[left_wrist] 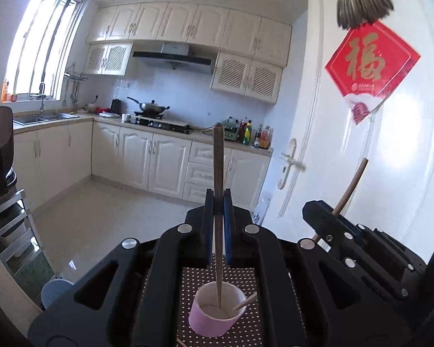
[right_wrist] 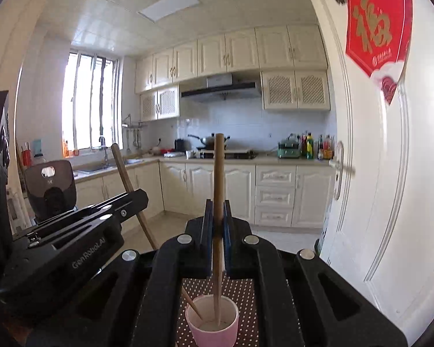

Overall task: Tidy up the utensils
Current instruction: 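Lower the right tool's chopstick into the cup and open it while the left tool releases its own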

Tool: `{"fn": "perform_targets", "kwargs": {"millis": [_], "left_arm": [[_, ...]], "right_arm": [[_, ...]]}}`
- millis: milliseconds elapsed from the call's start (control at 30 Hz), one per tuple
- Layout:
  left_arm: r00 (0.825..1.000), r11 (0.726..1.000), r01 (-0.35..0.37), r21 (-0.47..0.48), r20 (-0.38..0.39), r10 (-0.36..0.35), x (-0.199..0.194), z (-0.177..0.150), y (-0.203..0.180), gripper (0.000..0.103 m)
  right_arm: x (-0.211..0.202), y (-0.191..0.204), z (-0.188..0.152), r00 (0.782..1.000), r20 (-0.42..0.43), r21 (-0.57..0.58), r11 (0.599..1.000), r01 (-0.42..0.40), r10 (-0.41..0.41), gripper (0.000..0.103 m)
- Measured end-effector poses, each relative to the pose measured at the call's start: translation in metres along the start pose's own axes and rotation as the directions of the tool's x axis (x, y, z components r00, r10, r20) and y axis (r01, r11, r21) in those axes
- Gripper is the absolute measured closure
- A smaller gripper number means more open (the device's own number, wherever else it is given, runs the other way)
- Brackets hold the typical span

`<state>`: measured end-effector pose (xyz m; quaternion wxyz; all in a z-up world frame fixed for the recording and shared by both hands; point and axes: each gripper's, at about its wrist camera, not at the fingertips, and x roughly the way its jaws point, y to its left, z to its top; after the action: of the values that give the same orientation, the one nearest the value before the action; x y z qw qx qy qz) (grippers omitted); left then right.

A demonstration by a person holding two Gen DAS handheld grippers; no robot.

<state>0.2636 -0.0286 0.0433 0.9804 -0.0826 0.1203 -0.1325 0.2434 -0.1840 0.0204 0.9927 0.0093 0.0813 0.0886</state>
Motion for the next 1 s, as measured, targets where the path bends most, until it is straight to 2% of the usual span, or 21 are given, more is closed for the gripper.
{"fn": "perform_targets", "kwargs": {"millis": [300, 533, 600, 633, 667, 700, 733, 933, 1000], "left_arm": [[0.993, 1.000, 0.007, 0.016, -0.116, -0.005, 0.031, -0.032, 0.005, 0.096], [0.986, 0.999, 0.001, 0.049, -0.164, 0.007, 0.031, -0.047, 0.003, 0.095], [0.983, 0.999, 0.005, 0.046, -0.185, 0.004, 0.032, -0.048, 0.003, 0.090], [0.981, 0.999, 0.005, 0.043, -0.192, 0.003, 0.031, -0.048, 0.004, 0.078], [0.982, 0.999, 0.002, 0.039, -0.188, 0.006, 0.029, -0.048, 0.004, 0.059], [0.983, 0.999, -0.007, 0.038, -0.181, 0.013, 0.027, -0.048, 0.005, 0.050], [0.985, 0.999, -0.024, 0.035, -0.168, 0.029, 0.025, -0.048, 0.006, 0.045], [0.983, 0.999, -0.026, 0.031, -0.183, 0.031, 0.014, -0.047, 0.009, 0.045], [0.982, 0.999, -0.029, 0.040, -0.186, 0.036, 0.009, -0.046, 0.008, 0.043]], "right_arm": [[0.017, -0.012, -0.027, 0.995, -0.093, 0.051, 0.998, -0.022, 0.027, 0.098], [0.023, -0.014, -0.042, 0.988, -0.154, 0.089, 0.996, -0.013, 0.027, 0.098], [0.022, -0.014, -0.043, 0.986, -0.166, 0.092, 0.996, -0.012, 0.027, 0.098], [0.021, -0.014, -0.044, 0.985, -0.173, 0.098, 0.995, -0.014, 0.031, 0.098], [0.022, -0.016, -0.043, 0.984, -0.176, 0.102, 0.995, -0.015, 0.033, 0.098], [0.021, -0.017, -0.043, 0.982, -0.183, 0.106, 0.994, -0.016, 0.035, 0.097], [0.021, -0.018, -0.042, 0.981, -0.190, 0.112, 0.994, -0.012, 0.033, 0.096], [0.012, -0.023, -0.038, 0.978, -0.203, 0.140, 0.990, -0.021, 0.049, 0.095], [0.009, -0.023, -0.037, 0.977, -0.206, 0.148, 0.989, -0.023, 0.053, 0.091]]}}
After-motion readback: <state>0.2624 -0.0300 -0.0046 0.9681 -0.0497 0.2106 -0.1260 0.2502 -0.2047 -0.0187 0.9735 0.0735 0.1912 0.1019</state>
